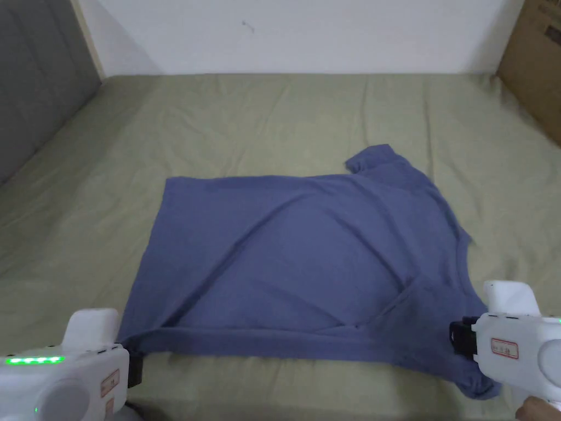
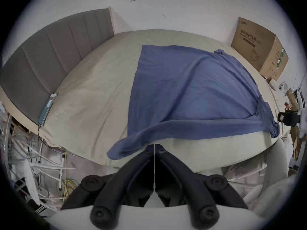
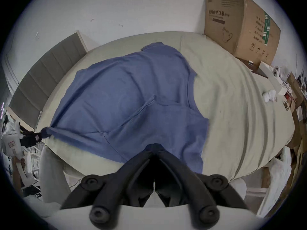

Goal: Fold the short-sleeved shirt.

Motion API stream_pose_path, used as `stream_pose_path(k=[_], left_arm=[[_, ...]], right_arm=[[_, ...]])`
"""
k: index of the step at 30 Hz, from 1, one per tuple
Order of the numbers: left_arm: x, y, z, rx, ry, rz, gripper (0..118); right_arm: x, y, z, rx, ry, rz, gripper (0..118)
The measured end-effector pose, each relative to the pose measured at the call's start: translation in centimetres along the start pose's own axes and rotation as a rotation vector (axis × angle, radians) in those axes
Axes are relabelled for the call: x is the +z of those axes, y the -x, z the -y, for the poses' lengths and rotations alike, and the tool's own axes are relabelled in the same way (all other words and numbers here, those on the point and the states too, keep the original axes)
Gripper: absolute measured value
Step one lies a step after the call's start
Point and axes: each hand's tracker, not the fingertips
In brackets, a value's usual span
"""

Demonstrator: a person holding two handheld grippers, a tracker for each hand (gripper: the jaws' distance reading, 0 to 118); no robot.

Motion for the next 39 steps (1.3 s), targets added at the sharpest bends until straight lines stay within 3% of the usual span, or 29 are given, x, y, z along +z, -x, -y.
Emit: stream_pose_path(k=[1, 2, 3, 4, 5, 11, 12, 13, 14, 15, 23, 24, 26, 27, 29, 32, 33, 34, 36, 39], left_arm=[[0.0, 0.2, 0.1, -0.003, -0.004, -0.013, 14], [0.1, 0.7, -0.1, -0.008, -0.027, -0.035, 41], [0.2, 1.0, -0.2, -0.023, -0.042, -0.066, 85], [0.1, 1.3, -0.2, -0.023, -0.038, -0.057, 106], [0.0, 1.7, -0.2, -0.019, -0.040, -0.056, 112], [-2.1, 2.1, -1.9, -0.005, -0.022, -0.025, 108], [-2.7, 2.1, -2.0, -0.004, -0.005, -0.016, 97], [-3.3, 2.1, -2.0, 0.001, 0.023, 0.014, 74], [-4.0, 2.3, -2.0, 0.009, 0.053, 0.055, 31], [-4.7, 2.3, -1.8, 0.020, 0.080, 0.050, 1], [-3.6, 1.5, -1.2, -0.016, 0.051, 0.021, 1], [-3.5, 1.4, -1.3, -0.017, 0.046, 0.021, 1], [-3.2, 1.5, -1.8, -0.015, 0.040, 0.017, 1], [-3.1, 1.5, -1.9, -0.014, 0.036, 0.017, 1], [-3.1, 1.4, -1.9, -0.012, 0.035, 0.018, 1], [-3.1, 1.7, -2.0, -0.006, 0.039, 0.020, 1], [-3.2, 1.7, -2.0, -0.005, 0.043, 0.020, 1], [-3.2, 1.9, -2.0, -0.004, 0.047, 0.019, 1], [-3.3, 1.8, -2.0, -0.008, 0.052, 0.013, 1], [-3.0, 1.9, -2.3, -0.014, 0.052, 0.011, 1]], right_arm=[[-0.2, 0.1, 0.0, 0.004, 0.004, 0.003, 0], [-0.2, 0.1, 0.0, 0.009, 0.007, 0.006, 0], [-0.2, 0.1, 0.0, 0.011, 0.009, 0.008, 0], [-0.3, 0.1, 0.1, 0.011, 0.010, 0.007, 0], [-0.3, 0.0, 0.1, 0.008, 0.011, 0.003, 0], [-1.1, -0.5, 0.7, -0.040, 0.050, -0.021, 0], [-1.1, -0.5, 0.7, -0.043, 0.054, -0.022, 0], [-1.1, -0.5, 0.8, -0.044, 0.057, -0.021, 0], [-1.1, -0.5, 0.8, -0.042, 0.060, -0.018, 0], [-1.0, -0.6, 0.9, -0.041, 0.061, -0.016, 0], [0.9, -2.8, 0.6, -0.096, 0.015, 0.000, 0], [1.1, -3.1, 0.5, -0.107, 0.011, -0.001, 11], [1.2, -3.7, 0.4, -0.109, 0.014, 0.010, 65], [1.1, -3.9, 0.5, -0.104, 0.015, 0.022, 83], [0.7, -4.3, 0.7, -0.089, 0.034, 0.067, 82], [-0.6, -4.9, 1.2, -0.098, 0.086, 0.051, 78], [-1.1, -5.0, 1.5, -0.104, 0.111, 0.034, 45], [-1.7, -5.1, 1.9, -0.118, 0.152, 0.010, 0], [-2.6, -4.7, 2.9, -0.139, 0.173, -0.025, 0], [-2.1, -3.7, 3.6, -0.099, 0.124, 0.027, 0]])
